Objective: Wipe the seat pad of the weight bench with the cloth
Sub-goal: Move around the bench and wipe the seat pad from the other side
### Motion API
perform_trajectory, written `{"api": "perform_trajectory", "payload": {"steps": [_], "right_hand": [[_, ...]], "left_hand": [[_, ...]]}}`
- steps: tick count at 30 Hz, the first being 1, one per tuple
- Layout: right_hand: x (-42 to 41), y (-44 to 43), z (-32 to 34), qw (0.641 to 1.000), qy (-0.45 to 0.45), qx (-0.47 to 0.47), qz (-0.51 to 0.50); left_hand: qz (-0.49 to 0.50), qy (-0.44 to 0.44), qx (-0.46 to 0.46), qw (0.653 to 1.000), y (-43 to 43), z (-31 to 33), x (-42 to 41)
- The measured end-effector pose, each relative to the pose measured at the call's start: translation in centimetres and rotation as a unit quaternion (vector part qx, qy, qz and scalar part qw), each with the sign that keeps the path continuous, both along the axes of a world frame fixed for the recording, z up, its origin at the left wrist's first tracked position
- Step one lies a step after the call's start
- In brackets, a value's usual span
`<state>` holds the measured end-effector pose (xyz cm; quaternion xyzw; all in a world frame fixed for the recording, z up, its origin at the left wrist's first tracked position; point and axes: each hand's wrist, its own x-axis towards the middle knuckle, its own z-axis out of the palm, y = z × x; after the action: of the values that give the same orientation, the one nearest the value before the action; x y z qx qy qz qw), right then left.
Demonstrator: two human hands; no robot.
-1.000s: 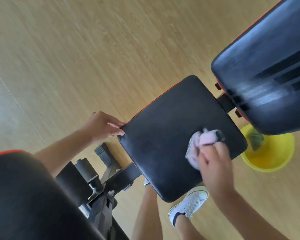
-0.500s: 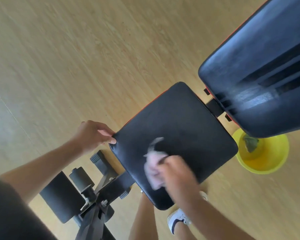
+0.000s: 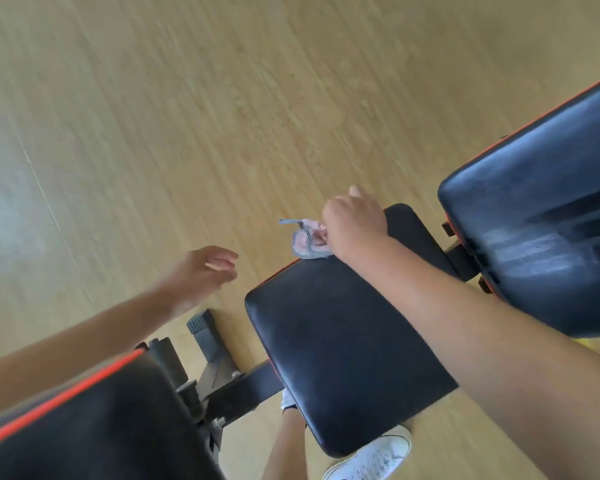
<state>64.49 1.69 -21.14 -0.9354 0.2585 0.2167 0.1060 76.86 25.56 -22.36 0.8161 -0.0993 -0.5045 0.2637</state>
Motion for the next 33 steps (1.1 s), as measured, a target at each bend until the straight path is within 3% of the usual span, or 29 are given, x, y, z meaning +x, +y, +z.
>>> {"api": "perform_trajectory", "payload": {"steps": [1, 3, 6, 8, 10, 13, 15, 21, 27, 29, 31, 33], "right_hand": [[0.3, -0.9, 0.0, 1.000, 0.015, -0.001, -0.011], [1.5, 0.8, 0.2, 0.994, 0.042, 0.102, -0.027], [2.2, 8.3, 0.8, 0.960, 0.072, 0.255, 0.090], [2.0, 8.8, 0.7, 0.961, 0.021, 0.211, 0.180], [1.1, 3.6, 0.3, 0.966, 0.044, 0.164, 0.194], [-1.7, -7.4, 1.9, 0.972, 0.112, 0.179, 0.103], [-3.1, -11.7, 2.7, 0.976, 0.108, 0.189, 0.030], [-2.0, -7.9, 0.7, 0.970, 0.075, 0.232, 0.019], [-8.8, -12.1, 0.5, 0.983, -0.009, 0.086, -0.160], [-13.0, -10.0, 0.1, 0.963, -0.040, 0.083, -0.252], [-18.7, -6.9, 0.0, 0.903, -0.076, 0.125, -0.403], [-24.6, -3.6, 0.7, 0.862, -0.109, 0.132, -0.478]], "left_hand": [[-0.030, 0.029, 0.000, 0.999, 0.1, 0.3, -0.2], [-0.081, 0.054, 0.013, 0.995, 0.2, 0.6, -0.8], [-0.107, -0.004, 0.019, 0.994, 0.8, 0.1, -1.8], [-0.102, -0.040, 0.014, 0.994, 1.0, -0.2, -2.3], [-0.075, -0.039, 0.013, 0.996, 1.2, -0.6, -2.4], [-0.081, -0.043, 0.029, 0.995, 1.1, -1.0, -2.5], [-0.091, -0.051, 0.033, 0.994, 0.8, -1.0, -2.6], [-0.092, -0.047, 0.047, 0.994, 0.6, -0.8, -2.6], [-0.054, -0.024, 0.044, 0.997, 1.1, -1.3, -2.7], [-0.047, -0.022, 0.041, 0.998, 1.5, -1.5, -2.8], [-0.051, -0.023, 0.045, 0.997, 1.4, -1.4, -3.0], [-0.054, -0.030, 0.049, 0.997, 1.3, -1.2, -3.4]]}}
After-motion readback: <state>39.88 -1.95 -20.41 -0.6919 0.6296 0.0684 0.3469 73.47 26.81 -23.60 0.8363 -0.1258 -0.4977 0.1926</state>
